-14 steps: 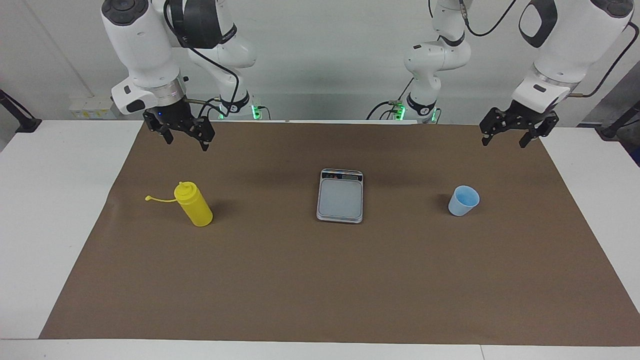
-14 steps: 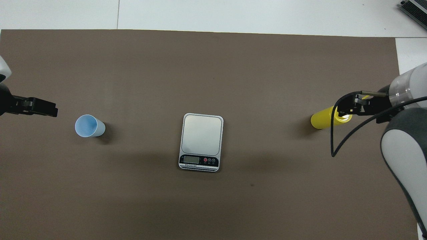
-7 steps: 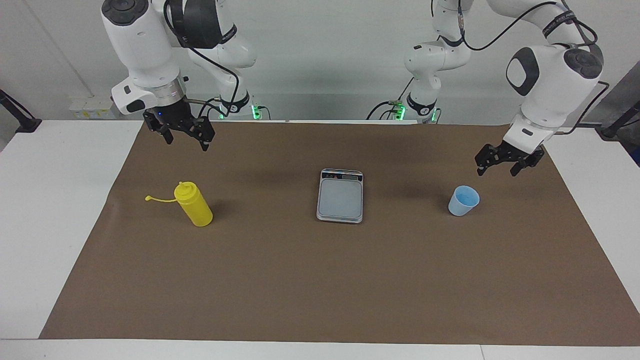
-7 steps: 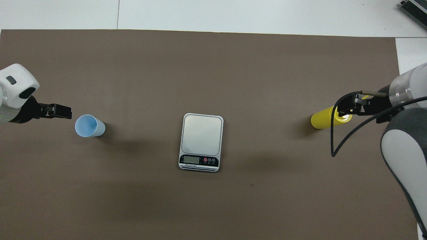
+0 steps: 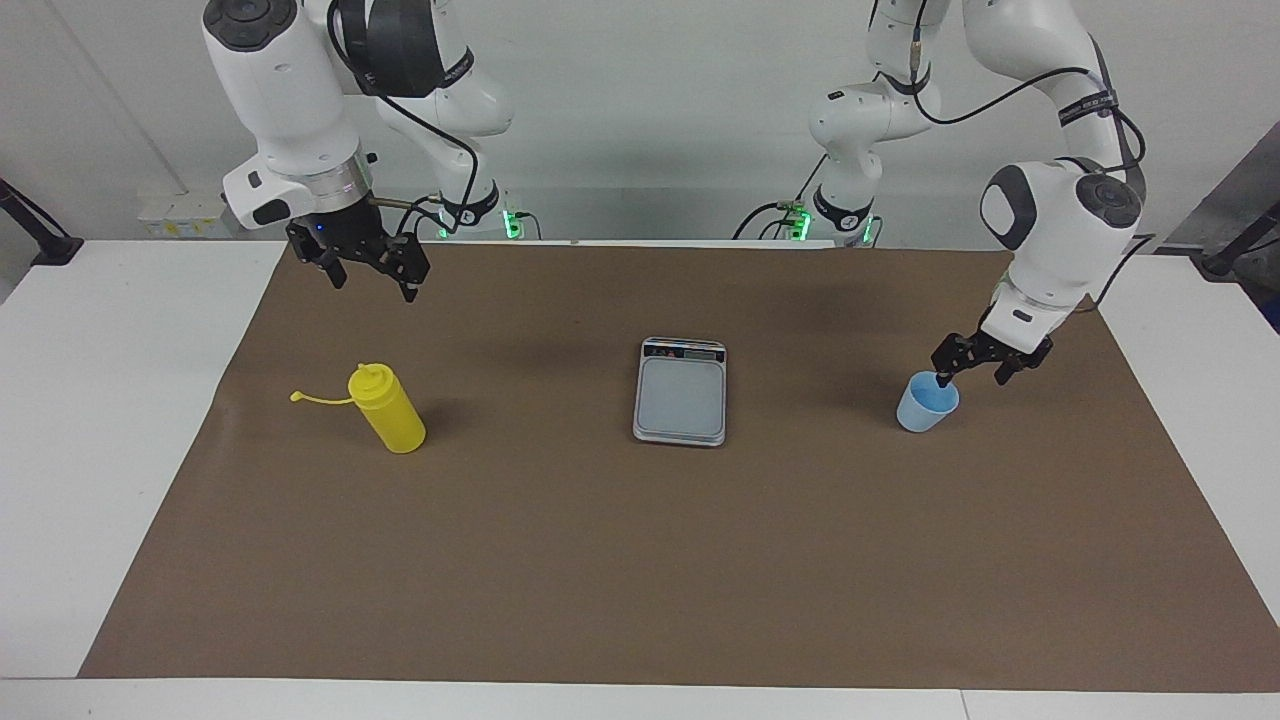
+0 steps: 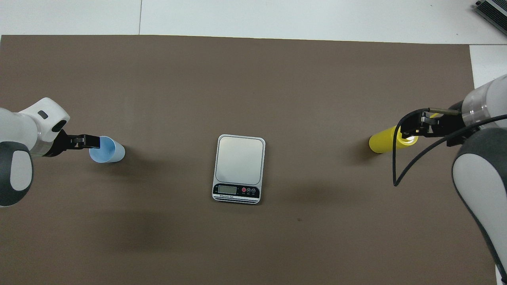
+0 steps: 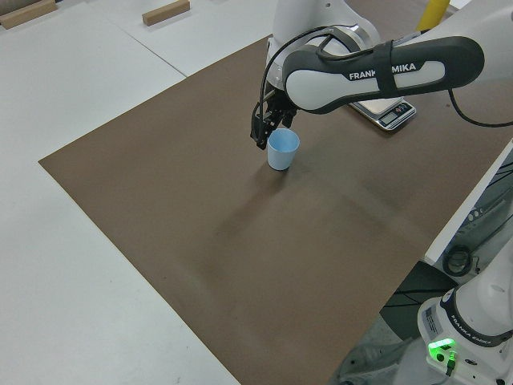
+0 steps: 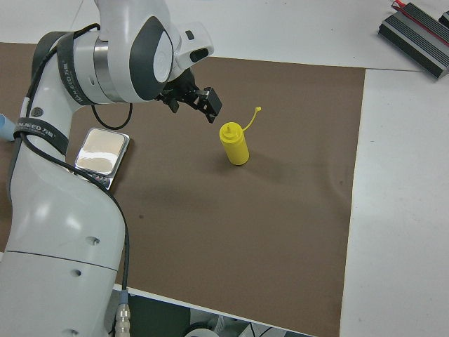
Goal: Pour seasoning into cup on scale with both arms
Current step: 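Reach the left gripper to the light-blue cup and grasp it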
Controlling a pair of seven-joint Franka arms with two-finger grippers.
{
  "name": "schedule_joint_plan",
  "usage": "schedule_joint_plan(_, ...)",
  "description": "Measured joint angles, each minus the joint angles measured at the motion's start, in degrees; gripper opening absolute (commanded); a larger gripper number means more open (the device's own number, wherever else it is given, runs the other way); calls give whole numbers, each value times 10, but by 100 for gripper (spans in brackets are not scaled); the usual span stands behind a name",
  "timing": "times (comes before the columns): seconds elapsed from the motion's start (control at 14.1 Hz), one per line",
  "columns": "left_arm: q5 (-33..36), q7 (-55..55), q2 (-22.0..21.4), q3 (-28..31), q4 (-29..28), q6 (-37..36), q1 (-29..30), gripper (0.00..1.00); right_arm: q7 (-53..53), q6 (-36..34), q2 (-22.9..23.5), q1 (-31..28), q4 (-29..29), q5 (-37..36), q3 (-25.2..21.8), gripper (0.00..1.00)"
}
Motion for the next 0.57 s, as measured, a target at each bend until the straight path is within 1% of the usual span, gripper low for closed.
schedule_joint_plan(0.21,0,-6,1,0,-38,44,0,100,0,0,0,0,0,0,0,100)
schedule_joint_plan(0.35,0,-13,3,0,-53,58,0,100,0,0,0,0,0,0,0,100)
schedule_joint_plan(0.43,-1,-14,7,0,-56,66,0,81,0,0,0,0,0,0,0,100)
schedule_joint_plan(0.5,-1,-16,14,0,-57,75,0,51,0,0,0,0,0,0,0,100)
schedule_joint_plan(0.57,-1,-16,21,0,-57,83,0,28,0,0,0,0,0,0,0,100)
